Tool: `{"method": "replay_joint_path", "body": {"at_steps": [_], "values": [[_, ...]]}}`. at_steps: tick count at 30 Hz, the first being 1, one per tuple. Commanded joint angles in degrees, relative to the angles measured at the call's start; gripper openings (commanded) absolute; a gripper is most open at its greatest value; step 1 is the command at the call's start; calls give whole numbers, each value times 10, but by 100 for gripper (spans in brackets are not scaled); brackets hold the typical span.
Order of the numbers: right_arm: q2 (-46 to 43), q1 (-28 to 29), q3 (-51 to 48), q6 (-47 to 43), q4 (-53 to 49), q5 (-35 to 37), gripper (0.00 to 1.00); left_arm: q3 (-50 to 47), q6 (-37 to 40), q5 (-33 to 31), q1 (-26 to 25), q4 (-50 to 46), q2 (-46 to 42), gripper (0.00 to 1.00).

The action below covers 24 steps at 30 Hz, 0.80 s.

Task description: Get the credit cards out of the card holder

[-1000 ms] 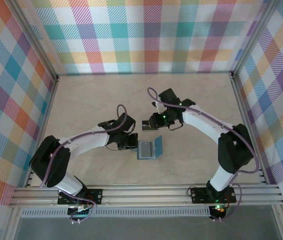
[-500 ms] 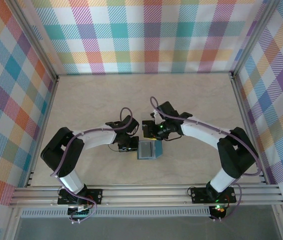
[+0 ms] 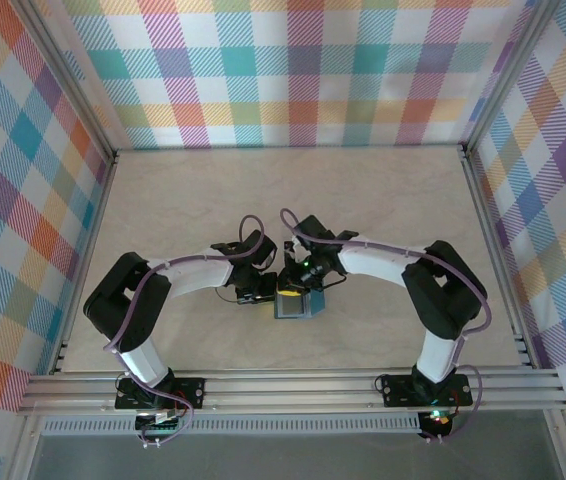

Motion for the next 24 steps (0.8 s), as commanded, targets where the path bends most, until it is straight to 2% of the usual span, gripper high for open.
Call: {"method": "replay_joint_path", "body": {"at_steps": [1,11,24], "values": [[23,7,20,10,-4,-7,13,-13,4,0,3,10,22,0],[43,13,19,-1,-50,40,16,-10,6,0,4,5,19,0],[27,25,53,-42,-177,165,37,-9,6,-1,4,1,18,0]]}}
